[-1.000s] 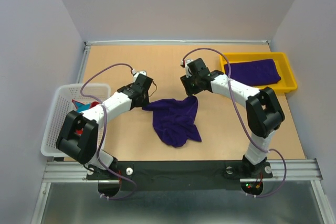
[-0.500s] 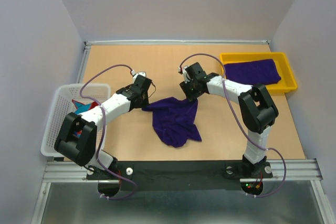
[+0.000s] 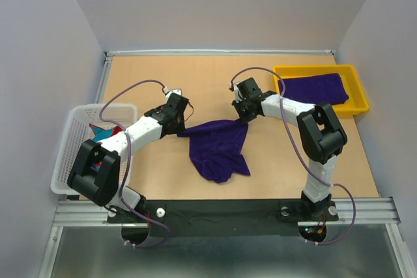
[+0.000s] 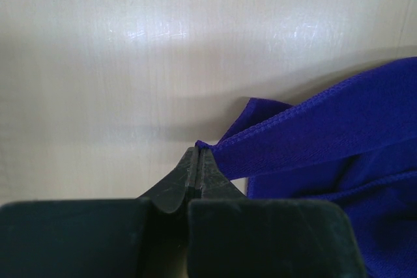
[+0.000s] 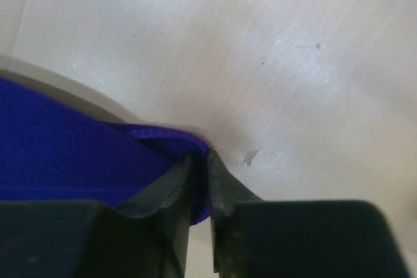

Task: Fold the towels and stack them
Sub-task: Flatten out the crumpled towel

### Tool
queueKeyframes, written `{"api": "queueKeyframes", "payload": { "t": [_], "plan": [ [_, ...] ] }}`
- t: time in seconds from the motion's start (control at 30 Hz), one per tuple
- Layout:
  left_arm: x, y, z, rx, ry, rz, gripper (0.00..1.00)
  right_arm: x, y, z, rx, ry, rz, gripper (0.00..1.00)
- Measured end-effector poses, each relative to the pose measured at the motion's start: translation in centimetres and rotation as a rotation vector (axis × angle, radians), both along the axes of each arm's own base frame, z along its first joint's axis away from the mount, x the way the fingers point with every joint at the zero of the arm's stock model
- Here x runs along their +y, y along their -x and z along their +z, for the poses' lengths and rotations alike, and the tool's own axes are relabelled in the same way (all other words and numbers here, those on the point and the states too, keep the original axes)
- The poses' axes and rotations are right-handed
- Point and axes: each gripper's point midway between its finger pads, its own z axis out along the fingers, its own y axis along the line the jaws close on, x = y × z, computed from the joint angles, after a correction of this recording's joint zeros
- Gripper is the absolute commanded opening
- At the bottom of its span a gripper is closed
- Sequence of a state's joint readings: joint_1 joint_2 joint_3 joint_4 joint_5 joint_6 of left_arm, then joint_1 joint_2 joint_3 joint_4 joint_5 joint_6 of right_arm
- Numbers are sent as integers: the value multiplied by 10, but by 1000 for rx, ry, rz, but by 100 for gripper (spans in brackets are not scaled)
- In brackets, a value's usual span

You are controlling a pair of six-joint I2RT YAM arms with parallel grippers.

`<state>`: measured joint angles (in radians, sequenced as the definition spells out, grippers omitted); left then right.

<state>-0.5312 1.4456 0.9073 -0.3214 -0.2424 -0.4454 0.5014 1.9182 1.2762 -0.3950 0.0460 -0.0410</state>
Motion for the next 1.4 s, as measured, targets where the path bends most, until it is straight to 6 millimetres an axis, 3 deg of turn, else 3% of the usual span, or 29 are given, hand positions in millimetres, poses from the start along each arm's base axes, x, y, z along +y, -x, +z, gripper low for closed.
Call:
{"api": "queueKeyframes", "payload": {
  "t": [0.07,0.1,0.33,0.47,0.6,0.63,0.7,0.73,0.8,0.87,0.93,0.97,1.0,1.13,1.3,1.4],
  "plan": [
    [0,0,0,-1,1,0,0,2,0,0,1,-10,5,9],
    [0,0,0,-2,1,0,0,3,0,0,3,-14,8,1],
    [-1,-1,2,0,-2,-6,0,-4,-4,10,-26,0,-29,1],
    [-10,-22,30,-45,6,-6,0,-19,-17,65,-159,-16,-133,1],
    [-16,-45,65,-152,39,24,0,-31,-25,157,-371,-135,-248,1],
    [-15,-45,65,-158,49,28,0,-36,-23,178,-418,-174,-275,1],
    [-13,-39,51,-136,68,34,0,-38,-15,190,-449,-240,-306,1],
    [-13,-36,44,-121,72,32,0,-37,-11,187,-441,-258,-312,3],
    [-8,-15,9,-33,72,26,0,-33,10,156,-345,-295,-320,6],
    [-4,6,-18,52,65,19,0,-31,34,109,-211,-292,-322,11],
    [-2,21,-36,113,67,10,0,-34,64,64,-61,-264,-322,18],
    [-3,27,-41,135,72,5,0,-33,74,54,-16,-260,-314,21],
    [-5,29,-43,144,76,-2,0,-33,84,44,34,-254,-305,31],
    [-16,31,-42,130,102,-28,0,-21,100,48,110,-287,-212,40],
    [-15,47,-53,149,115,-32,0,-4,80,89,34,-304,-79,43],
    [-14,50,-53,144,125,-26,0,3,72,103,-11,-299,-22,47]
  ]
}}
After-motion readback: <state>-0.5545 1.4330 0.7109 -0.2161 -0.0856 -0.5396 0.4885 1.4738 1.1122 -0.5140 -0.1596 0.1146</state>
